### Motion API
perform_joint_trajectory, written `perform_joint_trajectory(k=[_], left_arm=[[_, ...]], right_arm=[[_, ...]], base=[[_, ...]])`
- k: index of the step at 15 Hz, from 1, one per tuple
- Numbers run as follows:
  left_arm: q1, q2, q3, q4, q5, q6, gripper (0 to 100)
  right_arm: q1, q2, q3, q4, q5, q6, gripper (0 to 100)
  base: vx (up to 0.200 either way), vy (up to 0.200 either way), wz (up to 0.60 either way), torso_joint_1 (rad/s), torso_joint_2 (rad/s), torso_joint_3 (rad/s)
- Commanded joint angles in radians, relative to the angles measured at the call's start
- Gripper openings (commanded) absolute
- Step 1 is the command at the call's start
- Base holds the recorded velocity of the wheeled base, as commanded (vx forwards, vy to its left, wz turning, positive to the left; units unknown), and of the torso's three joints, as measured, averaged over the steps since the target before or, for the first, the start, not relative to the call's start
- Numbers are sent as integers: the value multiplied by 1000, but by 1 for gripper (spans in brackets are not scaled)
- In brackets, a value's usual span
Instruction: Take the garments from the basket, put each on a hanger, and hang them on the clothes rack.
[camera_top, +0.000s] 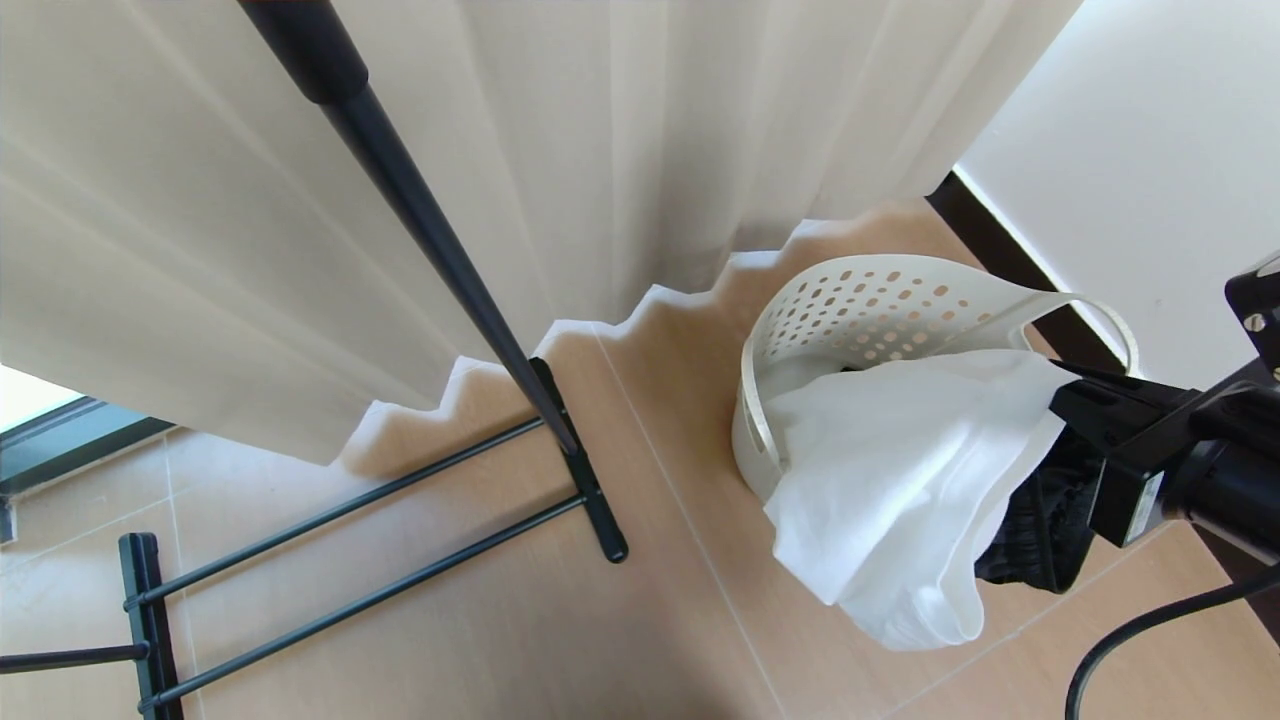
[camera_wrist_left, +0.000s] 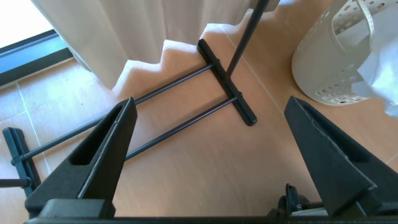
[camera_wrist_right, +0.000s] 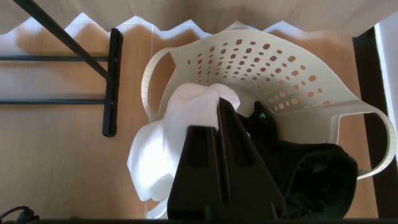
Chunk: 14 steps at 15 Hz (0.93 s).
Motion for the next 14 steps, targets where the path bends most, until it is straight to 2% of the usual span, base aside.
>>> perform_joint_trajectory(k=[1,5,14], left_arm=[[0,0,0,0,0,2,100],[0,0,0,0,0,2,100],[0,0,0,0,0,0,100]], right_arm=[[-2,-15,9,0,1,-1,0],[-7,-15,15,-2,1,1,0],[-7,-18,35,-12,22,-4,0]], base=[[0,0,0,0,0,0],[0,0,0,2,1,67],[0,0,0,2,4,194]])
